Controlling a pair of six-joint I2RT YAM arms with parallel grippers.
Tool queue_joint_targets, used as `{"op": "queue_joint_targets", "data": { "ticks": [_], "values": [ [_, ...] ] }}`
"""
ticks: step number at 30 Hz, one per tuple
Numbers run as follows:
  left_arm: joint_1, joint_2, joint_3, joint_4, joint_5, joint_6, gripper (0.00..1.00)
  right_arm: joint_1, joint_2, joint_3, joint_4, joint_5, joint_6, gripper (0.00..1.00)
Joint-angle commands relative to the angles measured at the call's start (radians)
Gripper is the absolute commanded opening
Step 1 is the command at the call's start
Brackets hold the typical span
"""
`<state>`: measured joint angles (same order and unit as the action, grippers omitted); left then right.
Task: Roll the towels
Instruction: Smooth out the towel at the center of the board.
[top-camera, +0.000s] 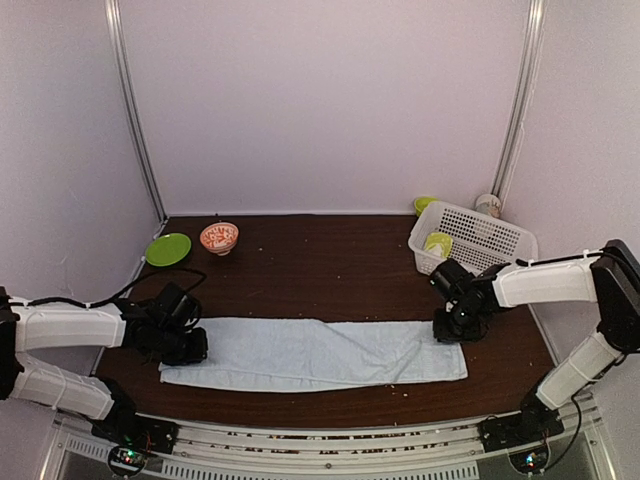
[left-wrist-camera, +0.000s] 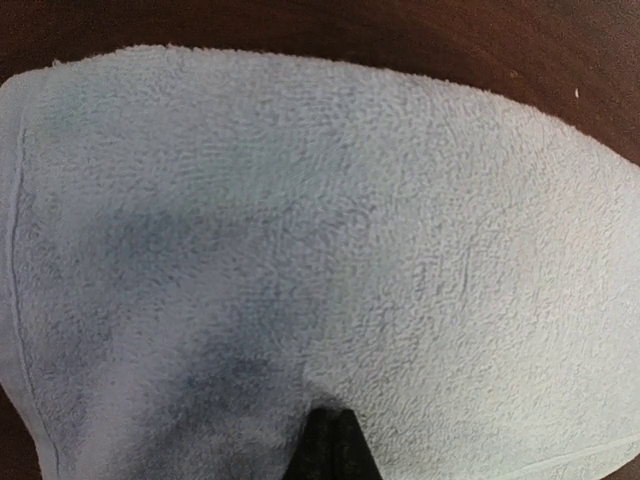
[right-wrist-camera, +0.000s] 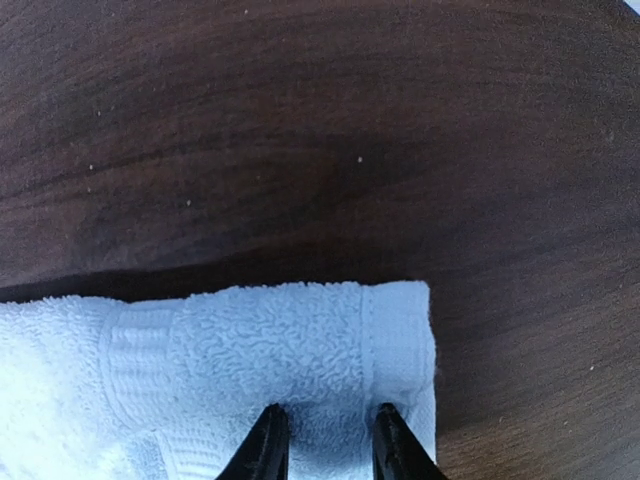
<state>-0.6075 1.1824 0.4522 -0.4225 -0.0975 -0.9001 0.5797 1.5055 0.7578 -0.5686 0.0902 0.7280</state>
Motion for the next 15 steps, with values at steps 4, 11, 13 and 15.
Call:
{"op": "queue_joint_targets", "data": {
  "ticks": [4,11,13,15],
  "values": [
    [0.009,-0.003,-0.057,-0.094,-0.033,-0.001,0.00,-0.061,0.068,0.085,-0.081,0.048,-0.040,0.31],
    [0.009,0.006,-0.060,-0.052,0.002,0.016,0.00,-0.099,-0.006,0.113,-0.150,0.001,-0.050,0.38],
    [0.009,-0.002,-0.045,-0.053,0.014,0.028,0.00,-0.081,-0.071,0.098,-0.165,-0.031,-0.031,0.39],
    [0.009,-0.008,-0.021,-0.059,0.015,0.035,0.00,-0.061,-0.136,0.071,-0.176,-0.059,-0.010,0.39]
  ]
}}
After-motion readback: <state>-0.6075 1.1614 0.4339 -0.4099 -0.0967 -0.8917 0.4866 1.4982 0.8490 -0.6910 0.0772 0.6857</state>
